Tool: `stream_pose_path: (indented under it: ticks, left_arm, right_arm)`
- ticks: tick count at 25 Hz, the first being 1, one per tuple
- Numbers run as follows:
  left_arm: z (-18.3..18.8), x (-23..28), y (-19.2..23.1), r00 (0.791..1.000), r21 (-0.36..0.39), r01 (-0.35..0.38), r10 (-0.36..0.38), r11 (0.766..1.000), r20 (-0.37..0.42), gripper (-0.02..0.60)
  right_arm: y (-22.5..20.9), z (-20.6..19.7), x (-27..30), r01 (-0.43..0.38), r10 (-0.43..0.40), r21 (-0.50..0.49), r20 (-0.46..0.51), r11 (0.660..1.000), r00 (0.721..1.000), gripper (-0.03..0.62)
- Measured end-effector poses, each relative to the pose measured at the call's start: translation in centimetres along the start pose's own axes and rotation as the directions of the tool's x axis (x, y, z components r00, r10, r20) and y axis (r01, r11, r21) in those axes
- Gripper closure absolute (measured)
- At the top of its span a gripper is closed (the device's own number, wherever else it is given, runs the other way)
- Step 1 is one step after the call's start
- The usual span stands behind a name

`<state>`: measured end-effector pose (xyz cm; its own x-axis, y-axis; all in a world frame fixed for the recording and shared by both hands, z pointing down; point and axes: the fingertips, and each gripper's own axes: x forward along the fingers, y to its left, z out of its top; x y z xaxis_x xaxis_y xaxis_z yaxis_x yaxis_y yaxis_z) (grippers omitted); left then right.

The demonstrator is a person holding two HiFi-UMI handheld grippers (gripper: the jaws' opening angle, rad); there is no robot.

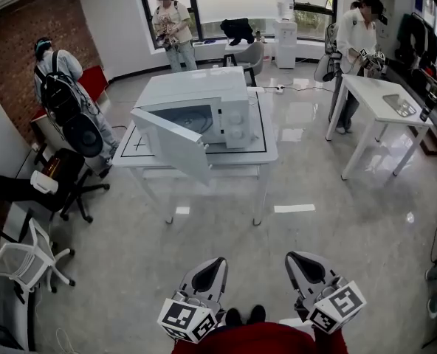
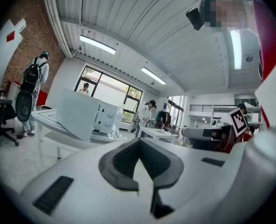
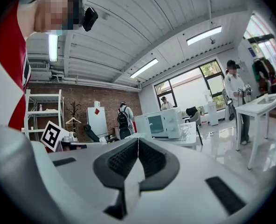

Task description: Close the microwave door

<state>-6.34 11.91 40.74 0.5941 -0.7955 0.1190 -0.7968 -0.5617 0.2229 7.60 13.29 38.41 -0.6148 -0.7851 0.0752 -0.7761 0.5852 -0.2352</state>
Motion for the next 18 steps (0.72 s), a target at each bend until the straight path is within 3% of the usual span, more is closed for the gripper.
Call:
stream_pose_path:
  ticks: [8, 18]
  left_arm:
    - [0.5, 2.4, -0.4, 0.999, 0.038, -0.036, 0.035, 0.999, 0.009, 0.571]
    - [3.5, 3.3, 2.3, 0.982, 0.096, -0.187, 0.183, 0.978, 0.051, 0.571]
  right_arm:
    - [-2.9, 0.5, -0.6, 0.007, -0.007, -0.001, 0.022, 1.0, 1.0, 0.579]
    - [-5.0, 1.2, -0.4, -0.03, 0.03, 0.002, 0.03, 1.0, 0.999, 0.579]
